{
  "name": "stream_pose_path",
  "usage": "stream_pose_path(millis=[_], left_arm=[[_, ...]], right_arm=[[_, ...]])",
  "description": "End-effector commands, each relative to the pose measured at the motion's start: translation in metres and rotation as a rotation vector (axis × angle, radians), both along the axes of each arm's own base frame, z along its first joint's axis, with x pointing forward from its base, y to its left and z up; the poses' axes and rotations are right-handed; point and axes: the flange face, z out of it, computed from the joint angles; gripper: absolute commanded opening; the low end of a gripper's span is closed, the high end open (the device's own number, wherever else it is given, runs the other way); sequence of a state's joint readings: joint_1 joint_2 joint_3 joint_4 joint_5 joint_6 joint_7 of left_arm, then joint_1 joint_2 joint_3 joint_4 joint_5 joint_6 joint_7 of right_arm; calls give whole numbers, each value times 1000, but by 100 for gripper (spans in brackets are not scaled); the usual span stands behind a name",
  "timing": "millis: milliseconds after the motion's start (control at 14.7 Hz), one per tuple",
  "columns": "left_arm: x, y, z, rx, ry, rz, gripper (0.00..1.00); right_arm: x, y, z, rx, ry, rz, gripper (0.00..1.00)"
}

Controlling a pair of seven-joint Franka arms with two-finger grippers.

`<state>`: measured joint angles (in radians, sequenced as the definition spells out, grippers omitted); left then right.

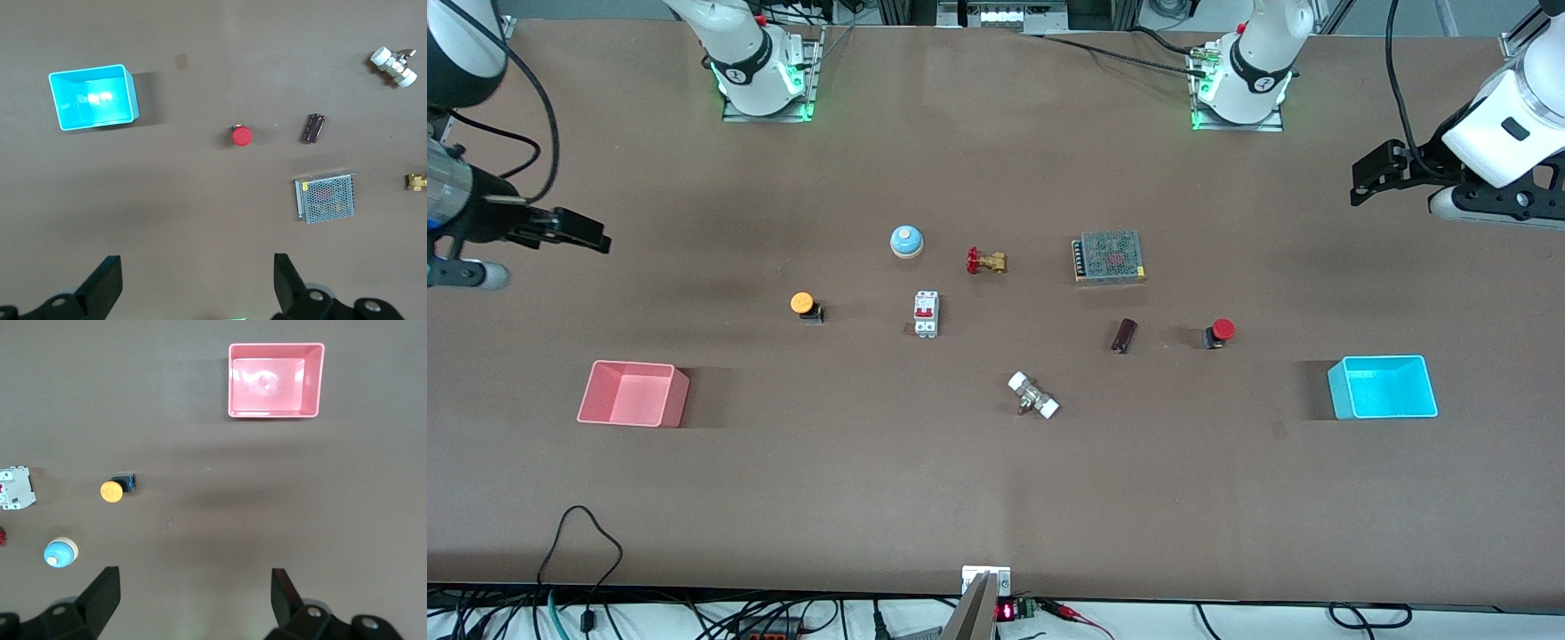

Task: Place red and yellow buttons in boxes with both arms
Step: 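Move the right gripper to yellow button while the left gripper approaches red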

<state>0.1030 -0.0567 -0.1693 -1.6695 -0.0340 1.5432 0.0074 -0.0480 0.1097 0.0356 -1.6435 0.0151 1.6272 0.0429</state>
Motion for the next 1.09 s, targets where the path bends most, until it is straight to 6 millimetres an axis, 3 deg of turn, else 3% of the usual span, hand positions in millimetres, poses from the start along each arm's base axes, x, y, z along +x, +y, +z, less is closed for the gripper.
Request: stream_pose_path(millis=[0, 136, 409, 545, 682, 818, 1023], left_arm=[[7, 1, -22, 26, 55, -6, 100], [10, 0, -35, 25, 97, -10, 100], [32, 0, -78, 6, 177, -40, 100], [48, -8, -120, -6, 210, -34, 100], [63, -33, -163, -5, 157, 3, 100], [56, -60, -202, 4, 121, 35, 100], [50, -63, -260, -7, 31, 32, 100]], right_arm=[[-9, 20, -35, 6, -36, 11, 100], [-19, 27, -62, 4, -67, 19, 100], [-34, 51, -107, 1, -121, -11, 100], [-34, 75, -124, 7, -165, 18, 100], [-32, 93, -146, 16, -174, 49, 100], [-29, 114, -166, 27, -188, 81, 100], [-22, 123, -189, 37, -204, 93, 100]])
